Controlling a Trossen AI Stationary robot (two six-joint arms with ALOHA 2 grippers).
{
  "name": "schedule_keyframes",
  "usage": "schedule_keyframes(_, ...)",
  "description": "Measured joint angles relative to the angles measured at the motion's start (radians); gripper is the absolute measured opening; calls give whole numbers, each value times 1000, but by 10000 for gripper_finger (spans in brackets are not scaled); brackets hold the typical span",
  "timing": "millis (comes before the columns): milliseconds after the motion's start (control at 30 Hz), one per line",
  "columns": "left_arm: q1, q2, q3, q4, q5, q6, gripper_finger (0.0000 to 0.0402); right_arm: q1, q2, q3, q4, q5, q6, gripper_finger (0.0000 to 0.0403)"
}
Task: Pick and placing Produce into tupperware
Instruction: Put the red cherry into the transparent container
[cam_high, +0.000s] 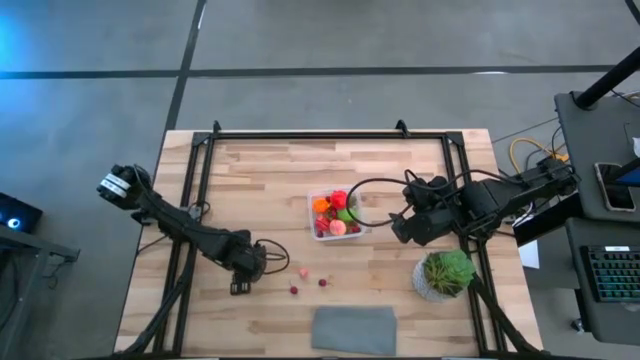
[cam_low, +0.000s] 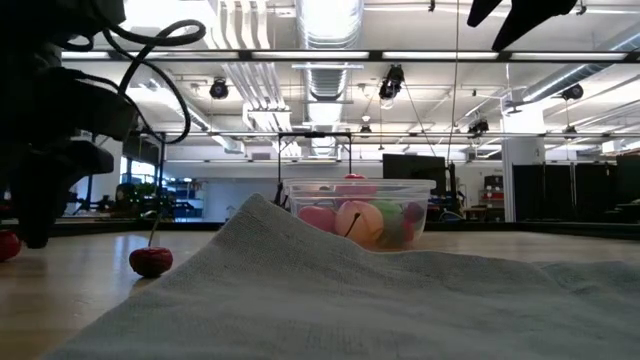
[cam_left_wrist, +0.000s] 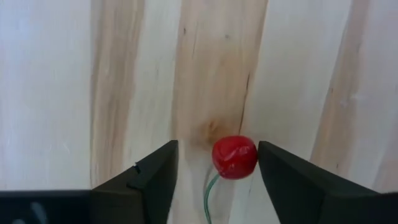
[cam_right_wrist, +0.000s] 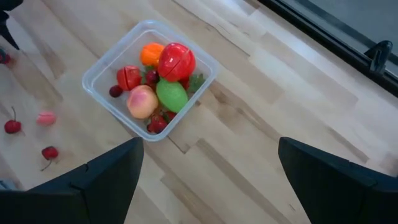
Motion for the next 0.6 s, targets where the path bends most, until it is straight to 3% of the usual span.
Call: schedule_keyframes(600, -19, 15, -10, 13, -1, 28, 66, 0, 0, -26, -3, 2, 19, 365)
